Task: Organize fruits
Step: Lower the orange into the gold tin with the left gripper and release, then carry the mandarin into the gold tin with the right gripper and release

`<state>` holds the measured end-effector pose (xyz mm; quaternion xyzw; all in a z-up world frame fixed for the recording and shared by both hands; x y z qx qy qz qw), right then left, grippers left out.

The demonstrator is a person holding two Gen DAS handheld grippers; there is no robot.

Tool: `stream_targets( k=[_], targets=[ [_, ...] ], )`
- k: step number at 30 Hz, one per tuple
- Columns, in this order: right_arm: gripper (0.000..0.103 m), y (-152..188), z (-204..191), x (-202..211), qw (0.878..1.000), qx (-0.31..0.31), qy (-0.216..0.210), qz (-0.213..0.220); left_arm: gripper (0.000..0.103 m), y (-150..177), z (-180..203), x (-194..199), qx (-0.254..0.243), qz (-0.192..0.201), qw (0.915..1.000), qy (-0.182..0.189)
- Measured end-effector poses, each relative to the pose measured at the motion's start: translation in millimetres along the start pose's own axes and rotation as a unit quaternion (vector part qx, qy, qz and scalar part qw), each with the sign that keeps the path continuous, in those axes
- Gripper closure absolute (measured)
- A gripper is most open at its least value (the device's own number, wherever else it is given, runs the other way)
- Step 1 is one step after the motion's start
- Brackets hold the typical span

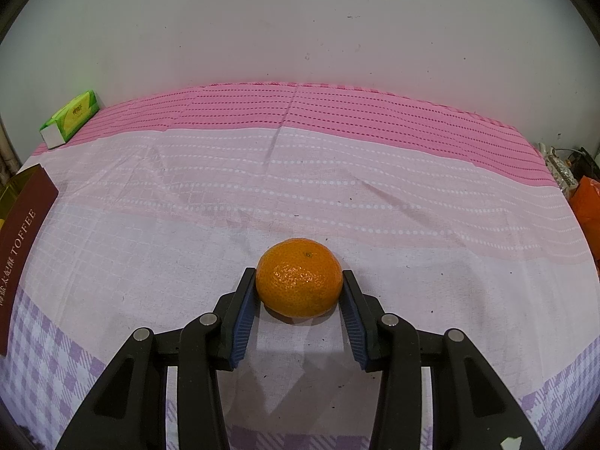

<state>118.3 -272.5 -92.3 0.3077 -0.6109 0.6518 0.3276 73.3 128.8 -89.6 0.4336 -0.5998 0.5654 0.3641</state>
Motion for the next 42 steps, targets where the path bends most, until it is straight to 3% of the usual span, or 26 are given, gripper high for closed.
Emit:
stream_targets(
  k=[19,42],
  targets=[
    [0.063,-0.2,-0.4,-0.3,1.0,0.001,0.0,0.0,0.065,1.7,-12.6,17.5,0.014,0.01,0.9998,0.006],
    [0.064,0.3,-0.5,-1.2,1.0,-0.005,0.007,-0.001,0.045,3.0,-57.7,33.8,0.04,0.039,0.9981,-0.026]
  ],
)
Point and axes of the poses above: each gripper's, at about its wrist camera, not at the fingertips, and x roughly against the way its jaws point, z to its right, y to its underside, the point moved 6 cm from there along -x, roughly the way its jaws point
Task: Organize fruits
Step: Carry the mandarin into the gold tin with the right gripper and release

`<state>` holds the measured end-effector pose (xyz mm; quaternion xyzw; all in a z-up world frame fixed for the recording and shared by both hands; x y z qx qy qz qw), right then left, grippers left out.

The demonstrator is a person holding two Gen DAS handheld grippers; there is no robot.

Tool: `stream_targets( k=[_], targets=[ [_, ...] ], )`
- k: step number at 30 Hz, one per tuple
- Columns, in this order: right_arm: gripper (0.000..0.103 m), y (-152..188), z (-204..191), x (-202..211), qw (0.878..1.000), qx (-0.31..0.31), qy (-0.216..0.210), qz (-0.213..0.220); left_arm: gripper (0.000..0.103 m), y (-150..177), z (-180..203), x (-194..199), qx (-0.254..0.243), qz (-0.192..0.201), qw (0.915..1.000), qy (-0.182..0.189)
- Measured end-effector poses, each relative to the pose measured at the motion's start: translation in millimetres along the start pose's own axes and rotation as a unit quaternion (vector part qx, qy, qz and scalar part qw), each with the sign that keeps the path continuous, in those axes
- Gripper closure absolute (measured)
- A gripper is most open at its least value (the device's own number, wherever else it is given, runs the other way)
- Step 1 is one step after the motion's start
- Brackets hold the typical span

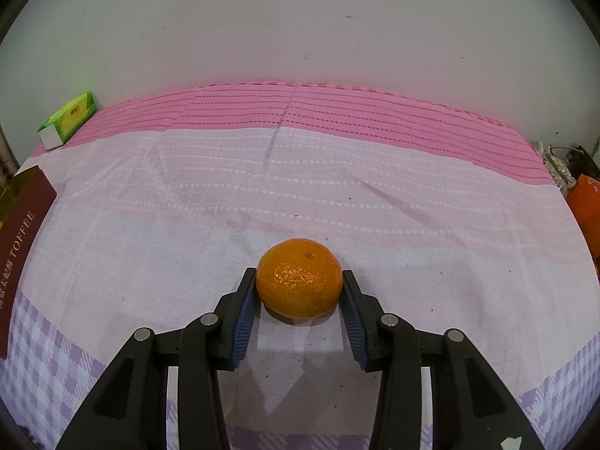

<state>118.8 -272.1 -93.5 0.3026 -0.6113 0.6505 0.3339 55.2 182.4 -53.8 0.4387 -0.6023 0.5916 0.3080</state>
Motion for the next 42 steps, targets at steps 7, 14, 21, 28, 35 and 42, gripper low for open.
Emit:
stream_targets(
  k=[7,14,21,28,35,42],
  targets=[
    [0.064,-1.4,-0.3,-0.4,1.0,-0.013,0.013,-0.009,0.043,3.8,-9.4,0.6,0.006,0.004,1.0,-0.005],
    [0.064,-2.3,-4.9,1.6,0.999,-0.012,0.024,-0.018,0.034,2.7,-16.1,12.2,0.004,0.023,0.9997,-0.007],
    [0.064,-0.4,-15.8,8.8,1.0,-0.008,0.018,-0.021,0.034,4.1,-18.1,12.1,-0.003,0.028,0.9996,-0.005],
    [0.064,-3.1,-38.4,27.3,1.0,0.001,-0.004,-0.016,0.034,3.6,-20.8,12.1,0.009,0.029,0.9995,-0.001],
    [0.064,-12.2,-88.2,50.9,0.999,0.025,-0.048,-0.004,0.025,4.3,-30.5,13.0,0.027,0.036,0.999,-0.007],
    [0.064,-17.8,-153.6,81.0,0.992,0.067,-0.102,0.009,0.023,4.5,-42.1,16.6,0.048,0.041,0.998,-0.005]
  ],
)
Point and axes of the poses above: each gripper's, at about its wrist camera, not at the fingertips, and x roughly against the way its jaws point, z to its right, y to its underside, the point moved 6 cm from there along -x, roughly the way its jaws point
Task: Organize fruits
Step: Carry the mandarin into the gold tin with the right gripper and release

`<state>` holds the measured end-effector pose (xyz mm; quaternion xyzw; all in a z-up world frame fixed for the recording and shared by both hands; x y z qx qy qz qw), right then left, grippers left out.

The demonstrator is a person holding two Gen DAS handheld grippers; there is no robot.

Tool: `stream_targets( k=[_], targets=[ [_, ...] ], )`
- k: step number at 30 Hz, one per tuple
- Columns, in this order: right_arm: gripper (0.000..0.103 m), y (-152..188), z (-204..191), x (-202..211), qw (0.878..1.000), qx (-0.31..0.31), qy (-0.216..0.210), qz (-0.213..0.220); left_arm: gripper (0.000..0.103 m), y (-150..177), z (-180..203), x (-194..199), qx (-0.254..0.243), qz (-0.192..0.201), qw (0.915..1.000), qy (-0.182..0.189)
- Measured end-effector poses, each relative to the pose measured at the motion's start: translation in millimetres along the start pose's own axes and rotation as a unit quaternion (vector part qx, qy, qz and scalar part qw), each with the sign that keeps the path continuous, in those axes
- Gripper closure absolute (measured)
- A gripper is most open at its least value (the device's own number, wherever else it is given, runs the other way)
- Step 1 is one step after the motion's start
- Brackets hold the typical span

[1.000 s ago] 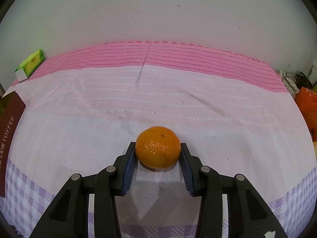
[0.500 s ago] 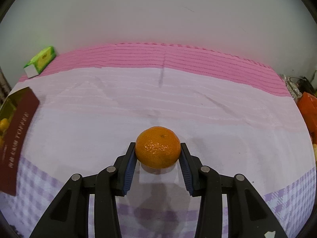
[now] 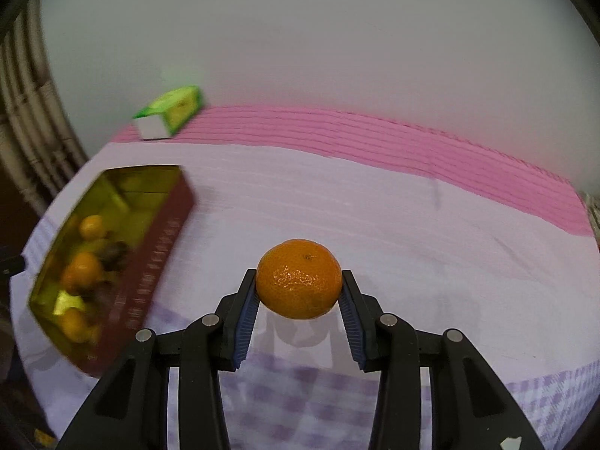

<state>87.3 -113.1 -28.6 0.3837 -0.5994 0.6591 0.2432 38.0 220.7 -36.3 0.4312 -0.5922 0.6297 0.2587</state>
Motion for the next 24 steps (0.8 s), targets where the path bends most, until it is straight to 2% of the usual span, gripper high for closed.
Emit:
stream_targets(
  k=[8,14,24],
  targets=[
    [0.064,-12.4,-77.8,10.7,0.997,0.049,-0.06,0.003,0.022,-1.1,-7.5,2.9,0.01,0.004,0.9999,-0.005],
    [0.064,-7.5,-126.7,7.7,0.992,0.085,-0.093,-0.007,0.022,-1.9,-11.9,4.3,0.018,0.005,0.9998,-0.004],
    [0.064,15.4,-167.8,-5.2,0.984,0.126,-0.117,-0.038,0.022,-1.3,-14.5,1.9,0.021,0.0,0.9998,-0.005]
  ],
)
Point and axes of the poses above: each gripper's, at about its wrist camera, not at the fingertips, and x roughly against the way its jaws point, z to its right, y to its underside, the point moved 6 cm from there along -x, roughly the way its jaws point
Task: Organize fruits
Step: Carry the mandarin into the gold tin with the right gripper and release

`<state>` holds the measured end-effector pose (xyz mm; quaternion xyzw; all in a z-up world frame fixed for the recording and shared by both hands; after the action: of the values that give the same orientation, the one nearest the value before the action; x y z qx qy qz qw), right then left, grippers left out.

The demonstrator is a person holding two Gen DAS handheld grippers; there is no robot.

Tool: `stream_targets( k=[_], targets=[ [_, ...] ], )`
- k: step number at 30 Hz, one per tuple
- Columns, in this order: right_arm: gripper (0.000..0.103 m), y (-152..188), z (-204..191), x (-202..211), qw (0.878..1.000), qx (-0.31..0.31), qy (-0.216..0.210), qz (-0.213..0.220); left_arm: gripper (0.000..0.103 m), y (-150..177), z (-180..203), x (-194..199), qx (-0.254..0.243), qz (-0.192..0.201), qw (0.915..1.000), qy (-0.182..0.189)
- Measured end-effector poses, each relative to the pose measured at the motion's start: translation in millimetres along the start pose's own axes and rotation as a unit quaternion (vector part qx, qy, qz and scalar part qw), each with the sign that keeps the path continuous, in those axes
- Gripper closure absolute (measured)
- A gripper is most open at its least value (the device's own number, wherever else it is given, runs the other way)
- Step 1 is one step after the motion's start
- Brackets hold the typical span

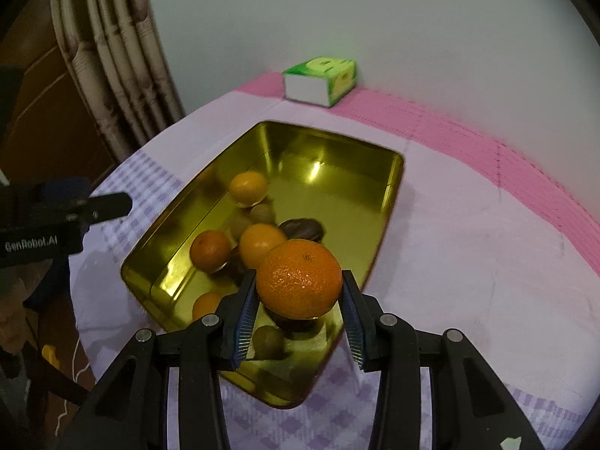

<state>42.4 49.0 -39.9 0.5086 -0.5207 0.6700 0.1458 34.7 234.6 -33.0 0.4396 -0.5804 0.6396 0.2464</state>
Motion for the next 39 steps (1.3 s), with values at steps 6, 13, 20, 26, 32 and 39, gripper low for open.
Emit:
stream_targets(
  k=[6,13,20,26,32,39],
  targets=[
    [0.064,5.7,-9.6,-14.3,1.0,0.009,-0.008,-0.018,0.022,1.3,0.2,-1.7,-0.001,-0.003,1.0,-0.001],
    [0.064,7.3,-11.1,-22.7,1.0,0.011,-0.006,-0.021,0.022,3.0,1.4,-3.5,-0.003,-0.007,1.0,-0.002],
    [0.064,0.4,-12.2,-31.2,1.0,0.011,0.002,-0.018,0.022,5.3,5.3,-4.8,-0.012,-0.01,0.9999,-0.003],
    [0.063,-4.0,-13.6,-36.6,1.0,0.015,0.007,-0.019,0.022,6.1,6.6,-5.7,-0.014,-0.012,0.9998,-0.003],
    [0.062,-4.1,-12.0,-35.7,1.0,0.009,-0.002,-0.02,0.022,7.9,8.3,-7.3,-0.017,-0.013,0.9998,-0.003],
    [0.057,-2.5,-15.1,-33.6,1.0,0.0,-0.005,-0.019,0.022,8.7,10.7,-6.9,-0.025,-0.013,0.9996,-0.002]
  ],
)
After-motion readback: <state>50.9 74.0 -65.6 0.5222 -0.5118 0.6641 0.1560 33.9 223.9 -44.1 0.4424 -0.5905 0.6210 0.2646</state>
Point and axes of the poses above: each gripper's, at about its wrist camera, not at the fingertips, and x roughly against the way its jaws point, z to its right, y to its underside, the point moved 6 cm from there along -x, roughly the way its jaws point
